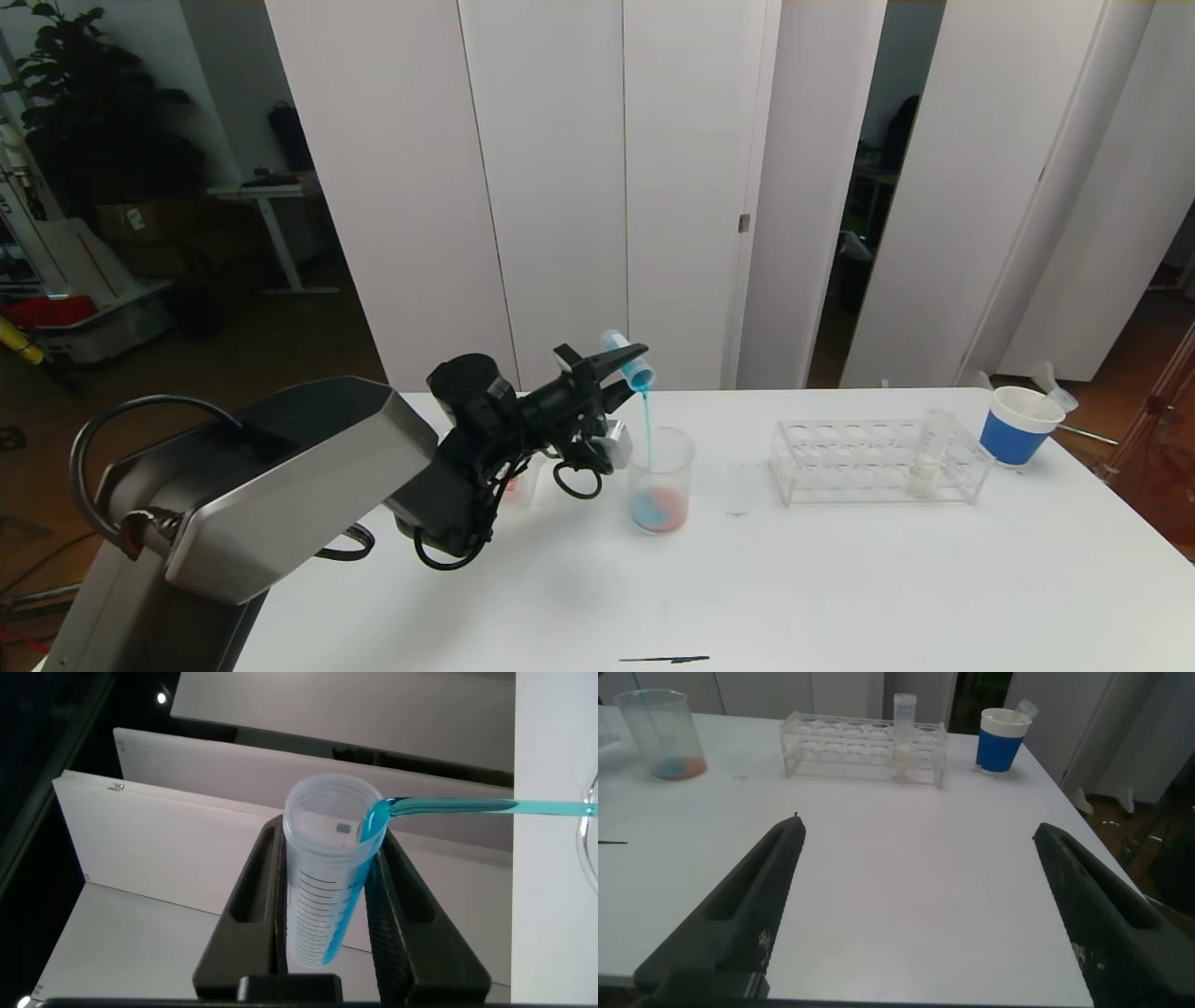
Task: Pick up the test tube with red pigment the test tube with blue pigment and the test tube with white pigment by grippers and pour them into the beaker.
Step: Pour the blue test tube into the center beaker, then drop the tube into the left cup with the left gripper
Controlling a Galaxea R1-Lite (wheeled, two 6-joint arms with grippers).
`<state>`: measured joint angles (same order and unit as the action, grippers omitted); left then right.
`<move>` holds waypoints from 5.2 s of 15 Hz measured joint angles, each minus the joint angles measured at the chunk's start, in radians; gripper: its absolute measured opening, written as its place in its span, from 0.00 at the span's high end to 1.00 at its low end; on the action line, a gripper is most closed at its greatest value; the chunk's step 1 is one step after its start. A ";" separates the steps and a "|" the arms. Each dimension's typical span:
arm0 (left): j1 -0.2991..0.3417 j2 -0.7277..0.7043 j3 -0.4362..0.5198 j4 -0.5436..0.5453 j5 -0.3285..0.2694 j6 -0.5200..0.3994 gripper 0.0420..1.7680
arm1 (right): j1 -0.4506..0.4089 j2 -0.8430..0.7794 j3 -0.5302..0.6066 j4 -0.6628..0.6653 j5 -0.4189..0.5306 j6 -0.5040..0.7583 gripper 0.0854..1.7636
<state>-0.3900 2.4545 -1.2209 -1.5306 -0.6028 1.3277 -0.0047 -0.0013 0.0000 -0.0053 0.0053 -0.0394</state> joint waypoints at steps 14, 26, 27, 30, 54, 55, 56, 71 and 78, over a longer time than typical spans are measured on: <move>-0.004 -0.005 0.000 0.005 0.005 0.053 0.70 | 0.000 0.000 0.000 0.000 0.000 0.000 0.01; 0.005 -0.019 0.000 0.015 0.008 0.104 0.70 | 0.000 0.000 0.000 0.000 0.000 0.000 0.01; 0.005 -0.019 -0.001 0.015 0.008 0.104 0.70 | 0.000 0.000 0.000 0.000 0.000 0.000 0.01; 0.005 -0.019 -0.001 0.014 0.008 0.104 0.70 | 0.000 0.000 0.000 0.000 0.000 0.000 0.01; -0.012 -0.593 0.113 0.719 0.646 -0.891 0.70 | 0.000 0.000 0.000 0.000 0.000 0.000 0.01; -0.022 -0.632 0.103 0.751 0.717 -0.966 0.70 | 0.000 0.000 0.000 0.000 0.000 0.000 0.01; -0.027 -0.665 0.096 0.776 0.793 -1.034 0.70 | 0.000 0.000 0.000 0.000 0.000 0.000 0.01; 0.266 -0.665 0.256 0.706 1.236 -1.261 0.70 | 0.000 0.000 0.000 0.000 0.000 0.000 0.01; 0.432 -0.420 0.233 0.360 1.223 -1.186 0.70 | 0.000 0.000 0.000 0.000 0.000 0.000 0.01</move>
<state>0.0421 2.0349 -0.9877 -1.1709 0.6204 0.1417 -0.0047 -0.0013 0.0000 -0.0057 0.0057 -0.0398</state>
